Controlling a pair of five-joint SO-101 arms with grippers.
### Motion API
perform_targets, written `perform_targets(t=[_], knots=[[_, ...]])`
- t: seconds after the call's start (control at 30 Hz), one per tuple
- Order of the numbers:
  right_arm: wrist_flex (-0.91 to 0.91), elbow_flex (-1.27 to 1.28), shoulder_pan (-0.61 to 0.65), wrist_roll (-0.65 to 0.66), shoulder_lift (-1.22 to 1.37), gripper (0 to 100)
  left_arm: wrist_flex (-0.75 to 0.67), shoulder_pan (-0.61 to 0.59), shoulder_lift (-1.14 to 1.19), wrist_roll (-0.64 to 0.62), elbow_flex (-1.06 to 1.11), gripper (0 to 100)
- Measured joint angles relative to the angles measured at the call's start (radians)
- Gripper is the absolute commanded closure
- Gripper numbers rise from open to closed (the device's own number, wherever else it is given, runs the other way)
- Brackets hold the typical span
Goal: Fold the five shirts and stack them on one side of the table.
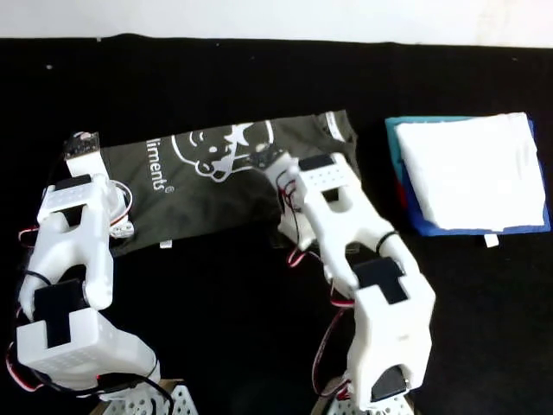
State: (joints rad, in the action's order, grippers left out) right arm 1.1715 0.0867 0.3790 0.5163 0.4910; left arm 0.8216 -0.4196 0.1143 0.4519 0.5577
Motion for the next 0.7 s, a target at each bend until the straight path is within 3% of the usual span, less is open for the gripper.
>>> perform_targets(t=[0.03,0.43,0.7], knots=[[0.011,-0.025,-0.006,0.000,0.008,99.8,-0.002,0.000,0.000,0.000,0.000,99],[0.183,-0.129,-0.035,0.002,-0.080,99.3,-0.002,0.002,0.000,0.000,0.000,99],[0.285,-0.348,-0.092,0.003,-0.132,99.0,-0.002,0.002,0.000,0.000,0.000,99]])
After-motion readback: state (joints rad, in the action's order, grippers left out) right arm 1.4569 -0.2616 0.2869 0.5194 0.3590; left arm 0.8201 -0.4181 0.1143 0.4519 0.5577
